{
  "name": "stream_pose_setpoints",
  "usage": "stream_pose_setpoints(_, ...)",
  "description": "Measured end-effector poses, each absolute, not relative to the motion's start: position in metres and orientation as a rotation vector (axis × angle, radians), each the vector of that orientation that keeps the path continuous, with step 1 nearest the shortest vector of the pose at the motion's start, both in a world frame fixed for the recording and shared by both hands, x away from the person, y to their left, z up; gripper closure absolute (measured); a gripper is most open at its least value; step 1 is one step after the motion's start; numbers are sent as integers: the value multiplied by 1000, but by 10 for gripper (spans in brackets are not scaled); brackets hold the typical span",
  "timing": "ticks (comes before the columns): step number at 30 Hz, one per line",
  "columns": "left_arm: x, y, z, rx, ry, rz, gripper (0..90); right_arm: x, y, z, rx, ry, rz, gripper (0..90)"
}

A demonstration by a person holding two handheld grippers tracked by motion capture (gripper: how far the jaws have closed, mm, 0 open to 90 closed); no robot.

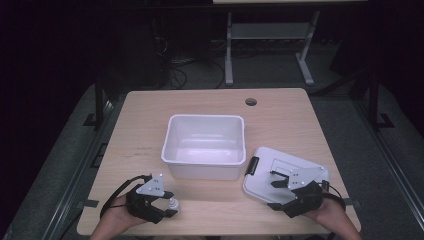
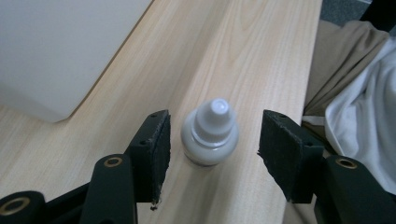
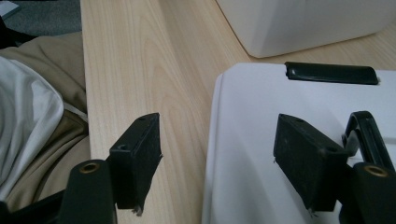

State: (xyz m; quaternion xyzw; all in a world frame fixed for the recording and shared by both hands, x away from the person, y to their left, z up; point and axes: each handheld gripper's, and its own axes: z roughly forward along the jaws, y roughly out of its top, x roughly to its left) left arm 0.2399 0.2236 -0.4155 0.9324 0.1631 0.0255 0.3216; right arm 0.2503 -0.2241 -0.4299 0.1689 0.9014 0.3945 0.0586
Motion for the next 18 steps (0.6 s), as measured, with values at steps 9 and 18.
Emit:
stream_pose_setpoints(9, 244, 217, -417, 2476, 421, 69, 470, 250, -223, -430, 498, 2731, 1199, 311)
stream_pose_setpoints(18, 246, 212, -418, 2498, 410, 77, 505, 249, -224, -429, 497, 2730, 1199, 310)
